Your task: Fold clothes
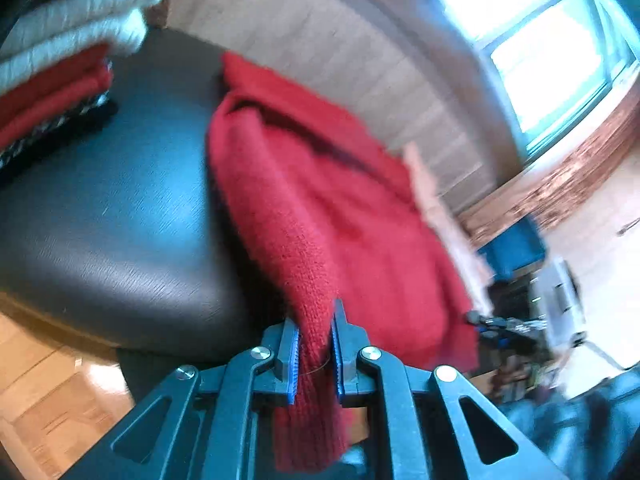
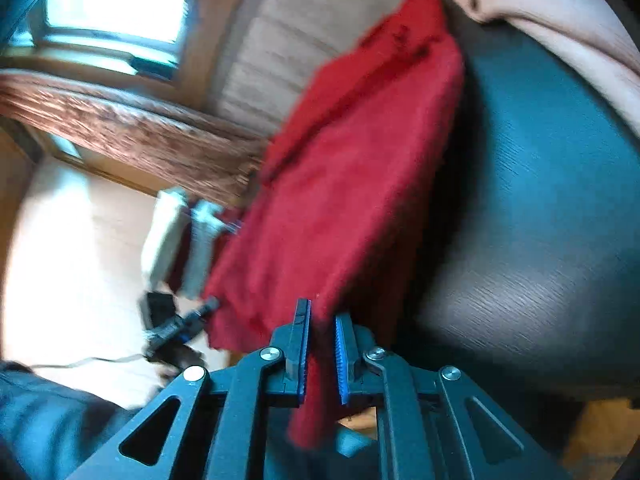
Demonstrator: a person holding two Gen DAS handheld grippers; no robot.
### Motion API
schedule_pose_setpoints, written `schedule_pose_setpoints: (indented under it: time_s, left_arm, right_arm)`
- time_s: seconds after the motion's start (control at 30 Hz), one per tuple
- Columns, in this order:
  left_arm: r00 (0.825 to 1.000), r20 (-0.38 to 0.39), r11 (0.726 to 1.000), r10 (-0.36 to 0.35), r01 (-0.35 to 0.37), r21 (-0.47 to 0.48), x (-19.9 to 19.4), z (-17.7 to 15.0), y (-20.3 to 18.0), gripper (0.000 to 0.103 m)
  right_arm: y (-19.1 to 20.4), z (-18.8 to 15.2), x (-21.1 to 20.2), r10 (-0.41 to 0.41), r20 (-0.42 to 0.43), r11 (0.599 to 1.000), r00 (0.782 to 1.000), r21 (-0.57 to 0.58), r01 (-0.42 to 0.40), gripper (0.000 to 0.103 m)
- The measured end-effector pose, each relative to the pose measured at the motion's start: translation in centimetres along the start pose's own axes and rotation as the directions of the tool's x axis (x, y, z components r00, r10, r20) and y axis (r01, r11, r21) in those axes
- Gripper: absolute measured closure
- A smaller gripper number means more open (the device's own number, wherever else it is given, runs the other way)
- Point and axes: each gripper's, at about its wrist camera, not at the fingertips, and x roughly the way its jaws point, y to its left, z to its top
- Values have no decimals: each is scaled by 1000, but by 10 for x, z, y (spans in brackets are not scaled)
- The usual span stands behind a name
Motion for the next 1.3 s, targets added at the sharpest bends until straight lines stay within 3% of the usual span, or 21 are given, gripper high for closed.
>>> schedule_pose_setpoints:
  time_s: [0.13, 0.23, 0.3, 0.4, 0.5, 0.63, 0.73, 0.8, 0.87, 1.0, 1.17, 1.23, 1.3]
  left_arm:
    - [993, 64, 995, -94, 96, -19, -7, 27, -5, 92]
    - [975, 125, 983, -181, 185, -20, -3, 57, -7, 92]
    - [965, 167, 978, -201, 206, -11, 6, 81, -11, 92]
    - [959, 202, 979, -201, 201, 21, 29, 120, -16, 92]
    - [964, 203, 985, -174, 171, 29, 64, 162, -15, 92]
    - [991, 127, 997, -32, 41, -65, 126, 192, 14, 92]
    - [997, 73, 992, 0, 9, -123, 150, 186, 35, 92]
    - [998, 57, 988, 4, 5, -157, 155, 179, 48, 92]
    - [999, 48, 982, 15, -6, -188, 156, 171, 59, 92]
    - [999, 33, 980, 27, -20, -196, 148, 154, 65, 92]
    - [999, 22, 985, 47, -43, -169, 139, 148, 59, 91]
    - [999, 16, 984, 48, -44, -172, 135, 145, 61, 91]
    - [999, 10, 982, 47, -45, -182, 136, 142, 62, 91]
  right_arm:
    - [17, 19, 3, 64, 36, 998, 997, -14, -63, 91]
    - [25, 45, 1, 117, 102, 993, 988, -15, -116, 91]
    - [27, 71, -2, 148, 154, 989, 977, -29, -145, 91]
    - [31, 117, -5, 163, 213, 986, 963, -72, -151, 91]
    - [24, 164, 9, 109, 243, 993, 964, -74, -94, 91]
    - [7, 193, 44, 9, 155, 1000, 988, -4, -8, 88]
    - [21, 175, 52, -110, 57, 984, 992, -131, 117, 84]
    - [43, 151, 54, -183, 10, 943, 983, -281, 178, 66]
    - [63, 127, 60, -256, -21, 879, 967, -421, 224, 28]
    - [83, 91, 84, -397, -123, 723, 910, -652, 227, 21]
    - [111, 83, 116, -395, -263, 631, 880, -774, 52, 20]
    - [118, 81, 132, -420, -293, 579, 859, -815, 5, 19]
    - [114, 85, 153, -461, -332, 573, 823, -820, -9, 19]
